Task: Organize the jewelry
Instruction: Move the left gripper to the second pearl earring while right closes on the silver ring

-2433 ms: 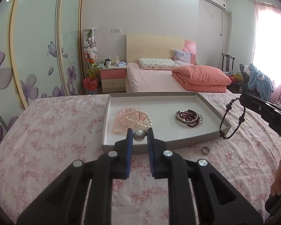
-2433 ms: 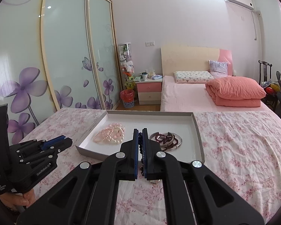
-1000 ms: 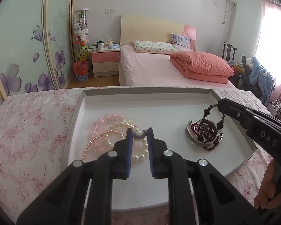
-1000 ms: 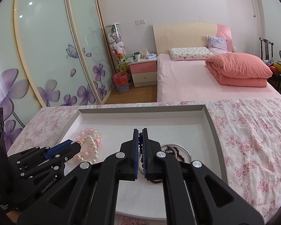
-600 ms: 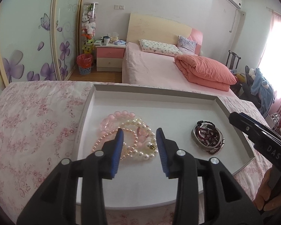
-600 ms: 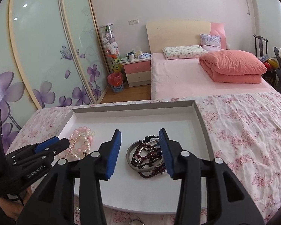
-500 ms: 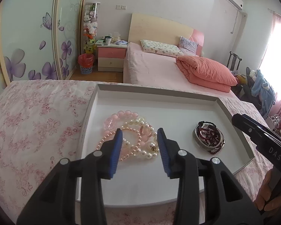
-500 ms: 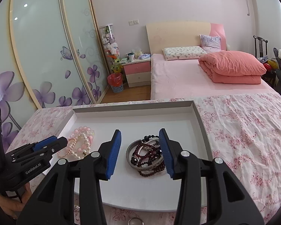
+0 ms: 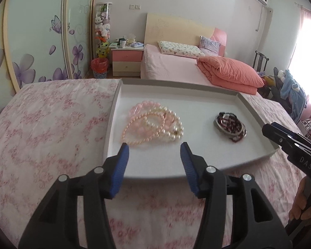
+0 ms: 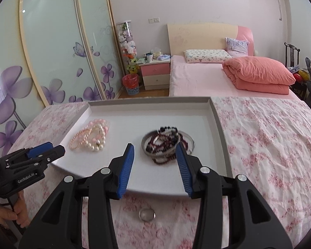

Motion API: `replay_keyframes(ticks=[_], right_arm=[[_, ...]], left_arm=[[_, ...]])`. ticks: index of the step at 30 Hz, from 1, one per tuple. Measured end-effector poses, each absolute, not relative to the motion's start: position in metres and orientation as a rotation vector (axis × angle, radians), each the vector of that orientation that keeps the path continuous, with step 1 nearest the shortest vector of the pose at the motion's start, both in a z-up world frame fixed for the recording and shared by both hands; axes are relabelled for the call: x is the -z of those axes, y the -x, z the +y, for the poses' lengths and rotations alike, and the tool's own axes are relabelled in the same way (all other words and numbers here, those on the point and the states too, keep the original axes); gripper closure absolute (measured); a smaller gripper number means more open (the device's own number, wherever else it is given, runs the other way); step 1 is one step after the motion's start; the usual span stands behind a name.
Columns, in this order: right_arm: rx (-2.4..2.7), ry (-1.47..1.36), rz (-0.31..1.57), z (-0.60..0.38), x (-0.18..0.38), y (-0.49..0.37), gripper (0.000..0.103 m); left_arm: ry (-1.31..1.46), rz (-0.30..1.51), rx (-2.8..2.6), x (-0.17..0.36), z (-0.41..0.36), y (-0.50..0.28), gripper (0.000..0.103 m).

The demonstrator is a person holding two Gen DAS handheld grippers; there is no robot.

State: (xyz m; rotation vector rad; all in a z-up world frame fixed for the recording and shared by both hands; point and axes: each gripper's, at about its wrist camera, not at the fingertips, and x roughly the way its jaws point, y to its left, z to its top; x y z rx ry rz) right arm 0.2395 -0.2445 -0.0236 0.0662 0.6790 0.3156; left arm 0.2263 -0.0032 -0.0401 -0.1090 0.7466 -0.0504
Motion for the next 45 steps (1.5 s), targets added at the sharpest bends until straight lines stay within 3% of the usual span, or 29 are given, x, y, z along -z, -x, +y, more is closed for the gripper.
replay_keyframes(ticks=[14, 34, 41, 45], right_arm=[[-0.335, 0.024, 0.869, -0.243, 0.066, -0.2, 0.054], [-0.328, 0.109, 0.89, -0.214, 0.071, -0.213, 0.054], [-0.333, 0.124, 0.882, -0.21, 0.07, -0.213, 0.071], [-0.337, 0.125, 0.882, -0.21, 0.07, -0.213, 0.073]], left_arm=[[0.058, 0.862, 0.034, 0.072, 0.007, -0.178, 0.041], [0.026, 0.917, -0.001, 0.081, 0.004, -0.181, 0.029], [0.009, 0.925, -0.012, 0.082, 0.001, -0.183, 0.026], [0.009, 0.929, -0.012, 0.083, 0.0, -0.186, 0.023]])
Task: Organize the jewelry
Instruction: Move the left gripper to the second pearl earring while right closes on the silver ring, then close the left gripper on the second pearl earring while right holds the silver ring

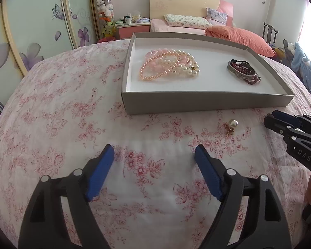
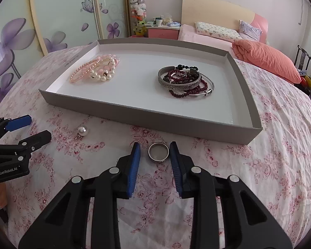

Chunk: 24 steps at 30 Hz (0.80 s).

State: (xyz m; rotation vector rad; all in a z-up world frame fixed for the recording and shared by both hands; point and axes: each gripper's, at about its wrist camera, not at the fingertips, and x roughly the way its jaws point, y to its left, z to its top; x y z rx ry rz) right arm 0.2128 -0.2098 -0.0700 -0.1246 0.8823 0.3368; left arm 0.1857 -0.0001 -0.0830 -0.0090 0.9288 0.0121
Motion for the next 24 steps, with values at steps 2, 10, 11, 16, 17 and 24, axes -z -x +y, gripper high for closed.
replay_keyframes(ticks=[2, 10, 11, 16, 17, 24], right_arm=[[-0.339, 0.119, 0.884, -0.211, 0.07, -0.213, 0.073], [-0.33, 0.101, 0.885, -0.216, 0.07, -0.212, 0.08], [-0.322, 0.106, 0.884, -0.217, 0.07, -0.211, 0.08], [-0.257, 0.131, 0.876, -0.234, 0.07, -0.203, 0.08], [-0.241, 0.128, 0.876, -0.241, 0.07, -0.202, 0.08], [-0.224, 0.077, 0.886, -0.256, 0.071, -0.204, 0.08]], left_arm=[[0.009, 0.929, -0.012, 0.083, 0.0, -0.186, 0.022], [0.011, 0.929, -0.012, 0.083, 0.0, -0.186, 0.02], [0.011, 0.929, -0.011, 0.083, 0.0, -0.186, 0.02], [0.011, 0.917, 0.022, 0.084, -0.004, -0.184, 0.021], [0.007, 0.914, 0.025, 0.084, -0.005, -0.183, 0.022], [-0.024, 0.922, 0.115, 0.079, -0.046, -0.188, 0.029]])
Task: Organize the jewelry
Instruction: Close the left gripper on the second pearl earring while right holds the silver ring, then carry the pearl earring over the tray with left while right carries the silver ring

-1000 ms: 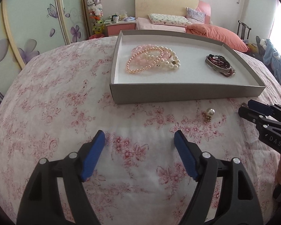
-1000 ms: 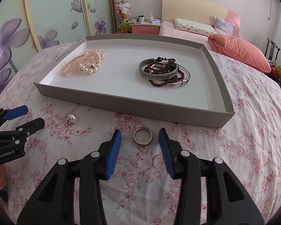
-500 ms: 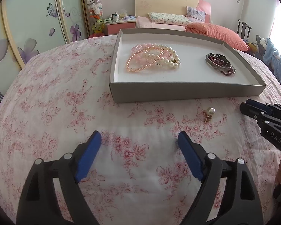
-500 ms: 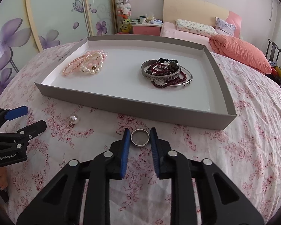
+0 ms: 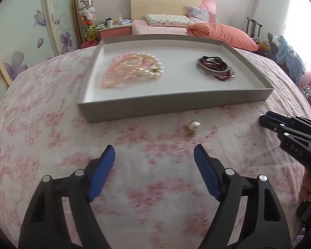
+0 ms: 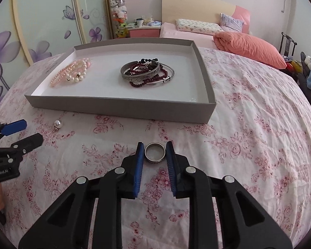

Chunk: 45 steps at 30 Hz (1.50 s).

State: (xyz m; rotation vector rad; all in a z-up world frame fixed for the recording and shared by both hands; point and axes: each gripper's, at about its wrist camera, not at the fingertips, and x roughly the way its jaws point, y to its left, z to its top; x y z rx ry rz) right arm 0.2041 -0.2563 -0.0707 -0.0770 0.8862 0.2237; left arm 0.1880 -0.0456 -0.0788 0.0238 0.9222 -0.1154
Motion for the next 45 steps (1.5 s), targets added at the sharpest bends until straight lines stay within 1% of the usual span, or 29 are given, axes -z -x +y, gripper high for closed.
replay_keyframes(ticks=[2, 5, 6, 10, 11, 12, 13, 15, 16, 22, 29, 37, 45], right_arm=[[-0.226, 0.074, 0.887, -0.257, 0.071, -0.205, 0.08], [-0.235, 0.054, 0.89, -0.26, 0.071, -0.206, 0.08], [-0.236, 0.052, 0.89, -0.26, 0.071, -0.206, 0.08], [-0.237, 0.052, 0.89, -0.261, 0.071, -0.205, 0.08], [-0.237, 0.051, 0.89, -0.261, 0.071, -0.206, 0.08], [-0.237, 0.051, 0.89, -0.261, 0.071, -0.205, 0.08], [-0.237, 0.052, 0.89, -0.261, 0.071, -0.206, 0.08], [-0.237, 0.052, 0.89, -0.261, 0.071, -0.206, 0.08], [-0.237, 0.051, 0.89, -0.261, 0.071, -0.206, 0.08], [-0.239, 0.067, 0.888, -0.257, 0.071, -0.206, 0.08], [-0.291, 0.1, 0.885, -0.231, 0.071, -0.204, 0.08], [-0.298, 0.087, 0.887, -0.231, 0.07, -0.202, 0.08], [-0.301, 0.082, 0.888, -0.233, 0.07, -0.202, 0.08]], left_arm=[[-0.058, 0.914, 0.128, 0.078, -0.061, -0.192, 0.032], [-0.086, 0.912, 0.13, 0.079, -0.079, -0.2, 0.041], [-0.087, 0.915, 0.13, 0.079, -0.082, -0.203, 0.044], [-0.073, 0.916, 0.115, 0.084, -0.09, -0.212, 0.052], [-0.069, 0.914, 0.112, 0.084, -0.09, -0.213, 0.055], [-0.067, 0.912, 0.109, 0.083, -0.09, -0.214, 0.062], [-0.065, 0.91, 0.106, 0.083, -0.089, -0.214, 0.066], [-0.066, 0.904, 0.101, 0.082, -0.086, -0.214, 0.085], [-0.065, 0.901, 0.1, 0.083, -0.084, -0.213, 0.088], [-0.035, 0.908, 0.063, 0.081, -0.056, -0.203, 0.089], [-0.017, 0.906, 0.002, 0.079, -0.018, -0.185, 0.089], [-0.02, 0.9, -0.009, 0.079, -0.016, -0.182, 0.087], [-0.003, 0.899, 0.003, 0.079, -0.014, -0.181, 0.089]])
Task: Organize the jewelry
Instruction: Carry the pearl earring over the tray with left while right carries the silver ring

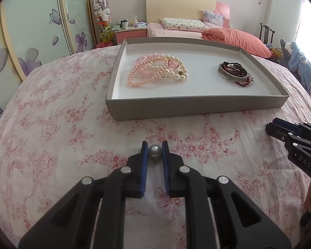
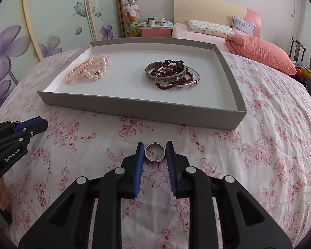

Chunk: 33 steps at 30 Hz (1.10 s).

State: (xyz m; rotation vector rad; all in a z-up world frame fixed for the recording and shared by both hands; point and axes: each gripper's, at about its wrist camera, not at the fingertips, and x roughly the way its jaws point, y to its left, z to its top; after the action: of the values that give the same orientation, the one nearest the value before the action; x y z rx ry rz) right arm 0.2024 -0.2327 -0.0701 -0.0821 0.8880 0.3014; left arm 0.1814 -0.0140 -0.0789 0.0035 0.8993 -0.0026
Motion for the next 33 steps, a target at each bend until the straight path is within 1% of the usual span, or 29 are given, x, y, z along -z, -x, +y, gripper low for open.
replay_keyframes(ticks=[9, 18, 33], right_arm=[[-0.305, 0.08, 0.883, -0.233, 0.07, -0.202, 0.08], [-0.317, 0.055, 0.794, -0.233, 0.049, -0.184, 0.08], [-0.309, 0.025, 0.587, -0.228, 0.009, -0.162, 0.08]], left_arm=[[0.014, 0.898, 0.015, 0.078, -0.011, -0.181, 0.089], [0.027, 0.884, 0.021, 0.074, -0.01, -0.174, 0.089], [0.037, 0.682, 0.004, 0.025, -0.014, -0.148, 0.089]])
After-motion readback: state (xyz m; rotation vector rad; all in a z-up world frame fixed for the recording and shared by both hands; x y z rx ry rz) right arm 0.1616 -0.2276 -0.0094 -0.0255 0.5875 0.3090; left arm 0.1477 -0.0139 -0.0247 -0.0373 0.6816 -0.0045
